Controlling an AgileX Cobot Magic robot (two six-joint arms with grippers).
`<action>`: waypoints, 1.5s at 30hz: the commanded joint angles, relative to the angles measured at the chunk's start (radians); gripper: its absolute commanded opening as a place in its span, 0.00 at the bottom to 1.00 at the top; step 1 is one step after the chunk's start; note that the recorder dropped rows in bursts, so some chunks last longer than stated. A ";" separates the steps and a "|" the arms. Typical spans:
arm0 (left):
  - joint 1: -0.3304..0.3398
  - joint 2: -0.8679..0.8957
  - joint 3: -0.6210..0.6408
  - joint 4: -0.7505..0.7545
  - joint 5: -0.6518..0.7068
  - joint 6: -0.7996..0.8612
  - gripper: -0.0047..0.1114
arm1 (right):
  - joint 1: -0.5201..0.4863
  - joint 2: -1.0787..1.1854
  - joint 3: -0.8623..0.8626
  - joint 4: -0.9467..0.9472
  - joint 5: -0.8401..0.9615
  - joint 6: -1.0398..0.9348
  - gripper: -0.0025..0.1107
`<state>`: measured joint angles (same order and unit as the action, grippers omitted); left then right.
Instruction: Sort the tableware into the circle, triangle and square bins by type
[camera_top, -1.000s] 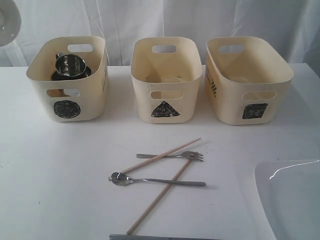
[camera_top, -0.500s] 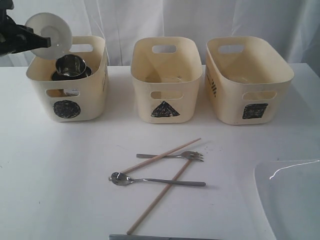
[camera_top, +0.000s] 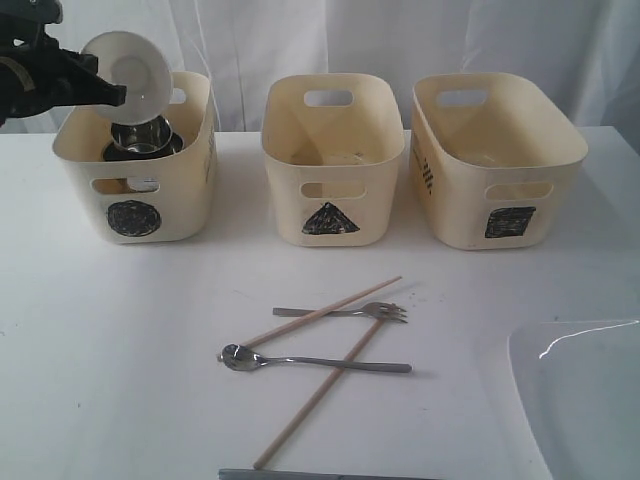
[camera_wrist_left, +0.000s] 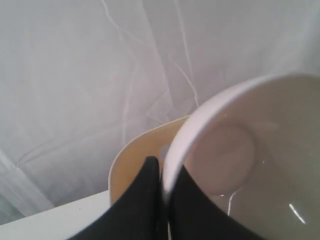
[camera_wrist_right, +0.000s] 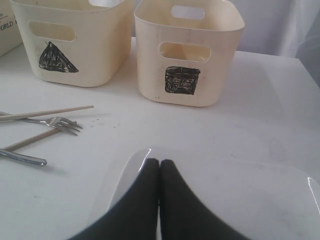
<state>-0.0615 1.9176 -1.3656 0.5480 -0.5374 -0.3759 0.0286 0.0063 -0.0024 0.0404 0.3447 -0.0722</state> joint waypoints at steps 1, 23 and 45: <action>-0.005 -0.004 -0.009 0.014 -0.018 -0.012 0.30 | -0.005 -0.006 0.002 -0.004 -0.003 0.000 0.02; -0.005 -0.390 -0.009 0.014 0.623 -0.077 0.10 | -0.005 -0.006 0.002 -0.004 -0.003 0.000 0.02; 0.016 -0.779 0.226 -0.165 0.791 -0.045 0.05 | -0.005 -0.006 0.002 -0.004 -0.003 0.000 0.02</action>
<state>-0.0475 1.1796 -1.1862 0.4121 0.2875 -0.4224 0.0286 0.0063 -0.0024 0.0404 0.3447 -0.0722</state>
